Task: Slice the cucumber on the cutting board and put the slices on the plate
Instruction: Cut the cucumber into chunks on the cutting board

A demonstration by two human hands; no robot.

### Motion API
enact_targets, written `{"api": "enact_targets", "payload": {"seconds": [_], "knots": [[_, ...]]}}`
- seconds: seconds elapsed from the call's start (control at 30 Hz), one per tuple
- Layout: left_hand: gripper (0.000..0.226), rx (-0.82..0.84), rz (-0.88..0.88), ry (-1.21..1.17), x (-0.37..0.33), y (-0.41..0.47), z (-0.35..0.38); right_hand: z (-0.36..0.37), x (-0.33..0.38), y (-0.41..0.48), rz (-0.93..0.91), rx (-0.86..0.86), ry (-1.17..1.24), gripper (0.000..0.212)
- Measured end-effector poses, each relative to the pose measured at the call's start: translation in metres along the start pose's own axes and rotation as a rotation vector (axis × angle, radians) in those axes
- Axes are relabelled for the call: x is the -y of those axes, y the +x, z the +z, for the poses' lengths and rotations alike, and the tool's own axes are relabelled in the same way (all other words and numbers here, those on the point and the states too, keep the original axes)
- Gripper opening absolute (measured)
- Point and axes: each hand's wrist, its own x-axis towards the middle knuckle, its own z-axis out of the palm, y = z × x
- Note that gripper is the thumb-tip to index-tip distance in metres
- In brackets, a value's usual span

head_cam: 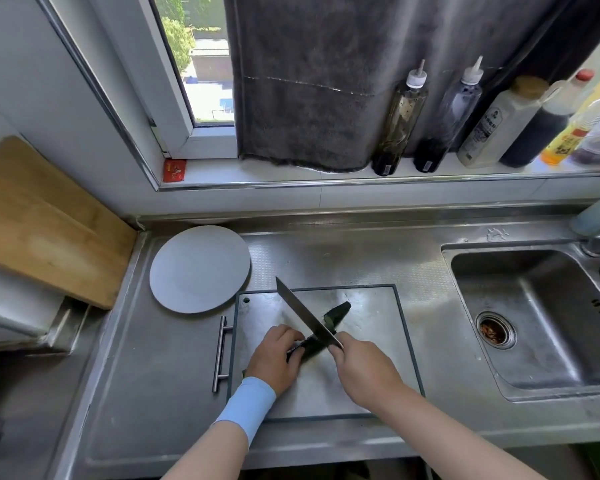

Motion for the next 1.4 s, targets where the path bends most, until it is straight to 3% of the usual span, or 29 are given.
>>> {"api": "enact_targets", "payload": {"seconds": [0.43,0.6,1.07,1.4], "knots": [[0.01,-0.035,-0.055,-0.114,0.009,0.001,0.011,0.015,0.002,-0.016,0.051,0.041,-0.018,0.022],[0.003,-0.039,-0.017,-0.124,0.01,0.003,0.007,0.013,0.008,-0.015,0.067,0.06,-0.027,0.018],[0.011,-0.024,0.045,-0.121,0.014,0.0,0.011,0.012,0.011,0.006,0.145,0.187,-0.053,0.016],[0.015,-0.042,0.042,-0.147,0.016,0.003,0.011,0.039,0.001,0.013,0.146,0.124,0.027,0.018]]}}
